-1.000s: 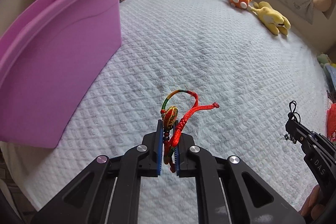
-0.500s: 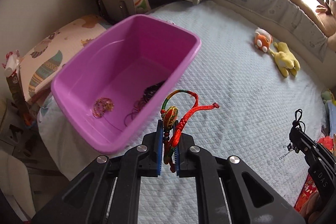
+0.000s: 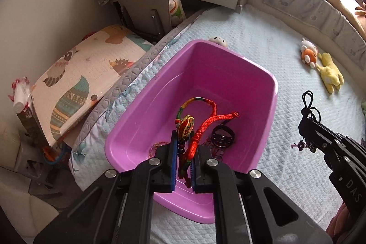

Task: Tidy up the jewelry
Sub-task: 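Carry both items into the pink tub and open both tools to release them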

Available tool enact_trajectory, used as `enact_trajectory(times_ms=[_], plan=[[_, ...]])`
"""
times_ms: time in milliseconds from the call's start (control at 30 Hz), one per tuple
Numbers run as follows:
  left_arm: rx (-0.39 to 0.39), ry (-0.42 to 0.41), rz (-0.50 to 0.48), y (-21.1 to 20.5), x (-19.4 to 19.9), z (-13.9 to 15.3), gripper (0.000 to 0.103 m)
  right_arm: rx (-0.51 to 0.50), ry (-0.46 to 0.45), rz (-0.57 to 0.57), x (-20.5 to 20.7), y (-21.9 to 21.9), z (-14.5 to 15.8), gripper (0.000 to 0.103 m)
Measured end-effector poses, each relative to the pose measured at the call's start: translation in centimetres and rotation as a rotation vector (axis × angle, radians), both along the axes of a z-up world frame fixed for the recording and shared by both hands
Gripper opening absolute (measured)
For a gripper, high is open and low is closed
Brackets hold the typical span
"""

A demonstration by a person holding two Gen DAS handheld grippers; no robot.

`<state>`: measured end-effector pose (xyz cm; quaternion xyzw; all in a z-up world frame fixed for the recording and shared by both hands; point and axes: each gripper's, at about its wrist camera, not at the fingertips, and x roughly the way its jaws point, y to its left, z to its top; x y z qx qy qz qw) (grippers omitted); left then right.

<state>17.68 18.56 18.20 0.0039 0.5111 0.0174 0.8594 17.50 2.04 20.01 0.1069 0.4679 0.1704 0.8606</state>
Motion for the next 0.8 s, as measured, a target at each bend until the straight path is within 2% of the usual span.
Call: enact_trajectory(times_ms=[233,467,500,567,600,633,700,800], plan=[[0.017,0.075,-0.011,2.9,3.3,-2.7,0.010,-0.014,0.100,0.009,3.9,3.9,-2.3,0.008],[-0.004,0.119,-0.010,4.1,5.2,-4.1,0.010,-0.068,0.136,0.005,5.4,5.4,-2.8,0.008],[-0.007,0.127,-0.012,4.2,5.4,-4.3,0.011,-0.078,0.141,0.002,5.5,5.5,-2.9,0.012],[0.004,0.135,-0.014,4.3,5.7,-4.4,0.029,-0.095,0.149,-0.022,5.6,5.2,-2.9,0.028],[0.022,0.134,-0.016,4.3,5.7,-4.3,0.059,-0.097,0.148,-0.039,5.7,5.1,-2.9,0.041],[0.036,0.123,-0.015,4.4,5.7,-4.2,0.085,-0.094,0.146,-0.053,5.7,4.8,-2.7,0.046],[0.038,0.082,-0.016,4.5,5.4,-3.5,0.087,-0.093,0.153,-0.064,5.6,4.4,-2.6,0.046],[0.054,0.103,-0.026,4.3,5.4,-3.4,0.087,-0.099,0.180,-0.076,5.4,3.9,-2.5,0.050]])
